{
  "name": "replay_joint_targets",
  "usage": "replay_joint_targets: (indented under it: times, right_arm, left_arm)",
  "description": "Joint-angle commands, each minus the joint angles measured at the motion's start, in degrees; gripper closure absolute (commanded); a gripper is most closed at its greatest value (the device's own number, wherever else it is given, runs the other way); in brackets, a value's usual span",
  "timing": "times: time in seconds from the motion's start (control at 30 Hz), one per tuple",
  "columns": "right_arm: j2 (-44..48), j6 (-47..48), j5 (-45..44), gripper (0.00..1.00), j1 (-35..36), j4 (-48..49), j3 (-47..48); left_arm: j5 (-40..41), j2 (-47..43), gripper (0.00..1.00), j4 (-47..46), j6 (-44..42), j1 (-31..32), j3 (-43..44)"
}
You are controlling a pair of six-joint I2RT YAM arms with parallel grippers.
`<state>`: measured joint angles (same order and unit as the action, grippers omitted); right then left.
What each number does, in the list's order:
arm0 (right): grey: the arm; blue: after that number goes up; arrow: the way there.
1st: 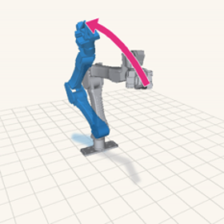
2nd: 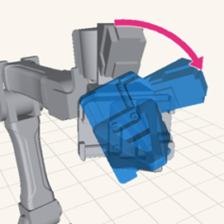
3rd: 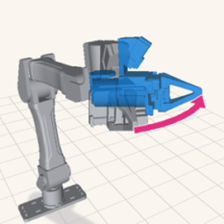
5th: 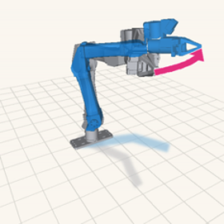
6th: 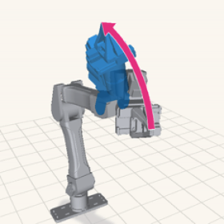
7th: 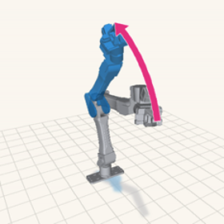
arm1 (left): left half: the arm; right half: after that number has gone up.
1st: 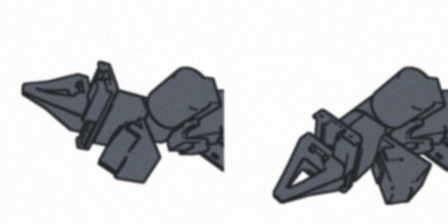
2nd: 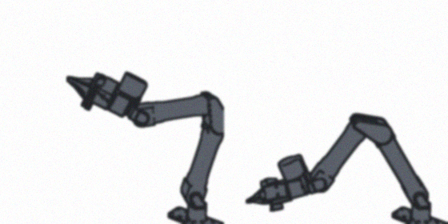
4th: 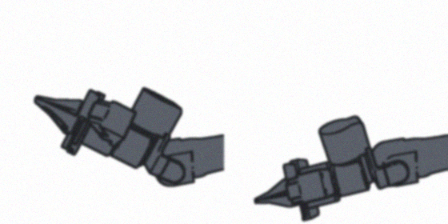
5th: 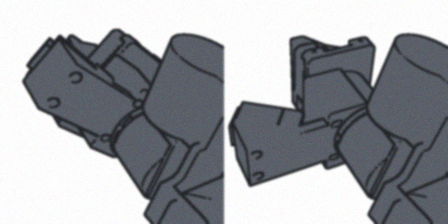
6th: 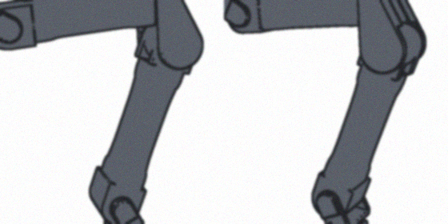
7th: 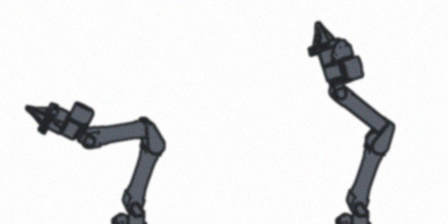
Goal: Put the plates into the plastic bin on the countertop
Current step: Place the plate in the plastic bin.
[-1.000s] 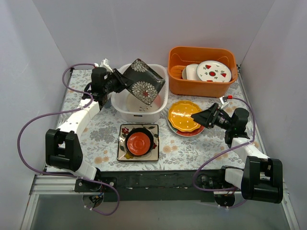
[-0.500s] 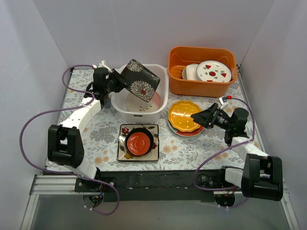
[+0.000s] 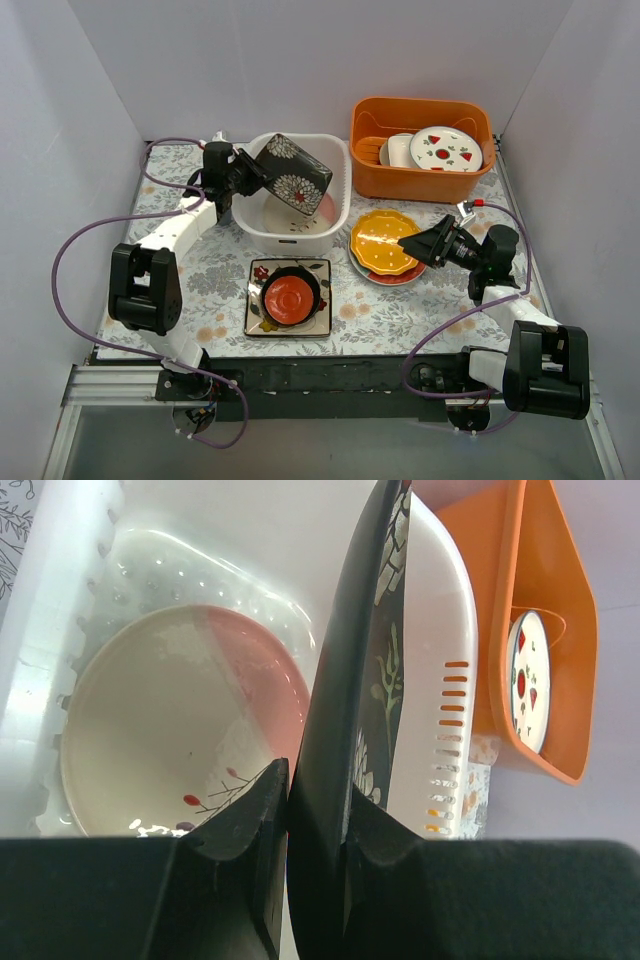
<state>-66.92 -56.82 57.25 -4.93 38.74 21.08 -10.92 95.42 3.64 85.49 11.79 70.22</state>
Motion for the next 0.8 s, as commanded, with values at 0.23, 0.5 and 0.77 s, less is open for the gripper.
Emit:
replay_joint_targets:
  times: [0.23, 0.5, 0.77]
  right_arm:
    - [-0.1, 0.5, 1.4, 0.07, -0.6, 3.6, -1.0]
    - [-0.4, 0.6, 2.0, 0.07, -1.0, 3.8, -1.0]
    - [-0.9, 0.6, 2.2, 0.07, -1.0, 4.3, -1.3]
  left_arm:
    - [0.0, 0.2, 1.00, -5.5, 0.1, 2.0, 6.4]
    - [1.2, 3.3, 1.00, -4.3, -1.8, 4.5, 7.7]
    - [3.1, 4.3, 1.00, -2.1, -2.6, 5.6, 6.5]
